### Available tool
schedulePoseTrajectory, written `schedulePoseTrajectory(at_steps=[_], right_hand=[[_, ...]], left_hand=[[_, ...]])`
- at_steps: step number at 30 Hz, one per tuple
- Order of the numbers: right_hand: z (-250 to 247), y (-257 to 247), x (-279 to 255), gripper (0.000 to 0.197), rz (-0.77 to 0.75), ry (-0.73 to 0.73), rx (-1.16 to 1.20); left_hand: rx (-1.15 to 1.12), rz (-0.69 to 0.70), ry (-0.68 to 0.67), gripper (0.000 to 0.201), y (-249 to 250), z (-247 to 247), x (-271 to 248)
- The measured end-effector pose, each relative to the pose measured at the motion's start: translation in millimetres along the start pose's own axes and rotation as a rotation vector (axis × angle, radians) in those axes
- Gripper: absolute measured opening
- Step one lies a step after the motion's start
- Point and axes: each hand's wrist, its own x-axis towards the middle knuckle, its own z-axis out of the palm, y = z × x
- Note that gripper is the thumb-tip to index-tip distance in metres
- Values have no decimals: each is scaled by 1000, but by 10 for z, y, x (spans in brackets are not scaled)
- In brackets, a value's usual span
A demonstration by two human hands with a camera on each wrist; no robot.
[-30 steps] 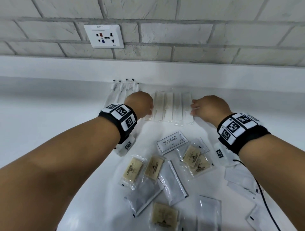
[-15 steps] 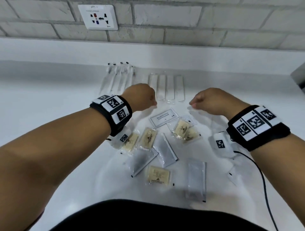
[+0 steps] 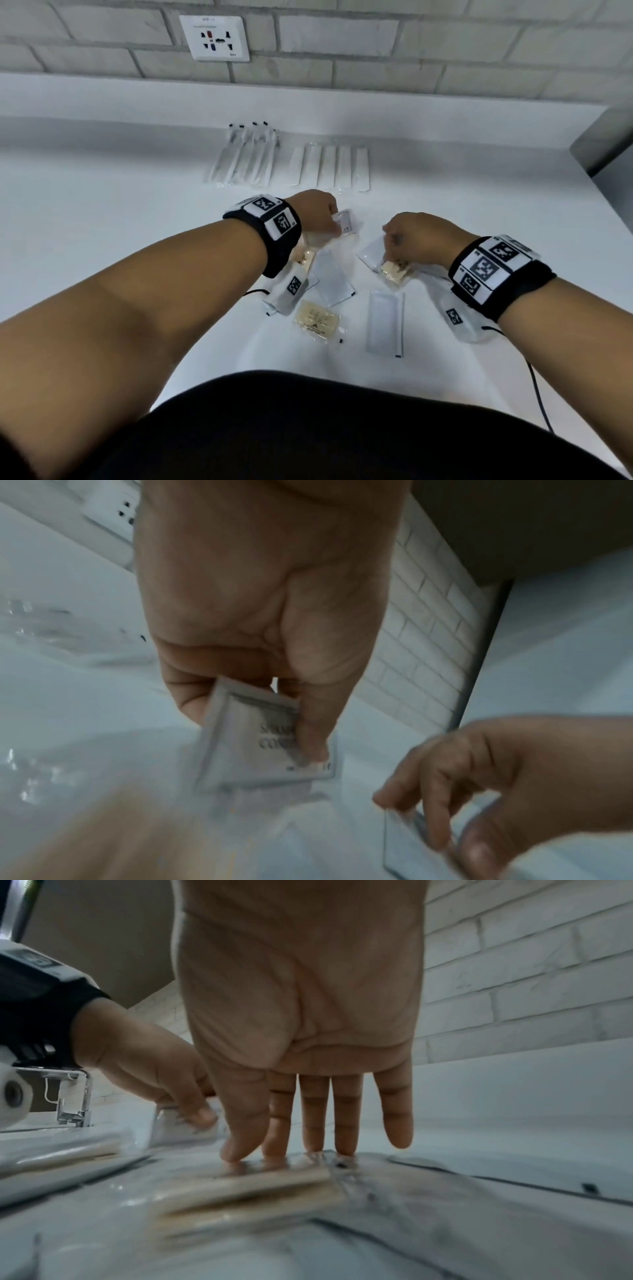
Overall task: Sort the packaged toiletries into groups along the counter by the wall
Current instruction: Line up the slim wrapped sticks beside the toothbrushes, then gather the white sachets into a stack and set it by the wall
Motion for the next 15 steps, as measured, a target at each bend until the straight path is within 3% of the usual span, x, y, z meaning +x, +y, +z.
schedulePoseTrajectory(at_steps=[2,3,5,7,10,15], right_hand=[[10,11,-39,21,10,2,-18],[13,12,-53,37,5,-17,-34],[-6,-24,-58,66,-25,-82,-110],[-6,-97,-44,78,-52,-136,-214],[-5,-159,-15,76,-36,-153,-285],[-103,-237,-58,51,21,-236,-412]], left_hand=[[-149,-15,61,26,-15,-113,-141],[-258,-30,70,22,-38,-161,-228],[-466,-69,46,12,-146,-213,-408],[-579,-96,16,8,-270,-198,-634],[-664,-135,30,14,-445,-63,-933],[-763,-219,196,11,-596,202,-1301]])
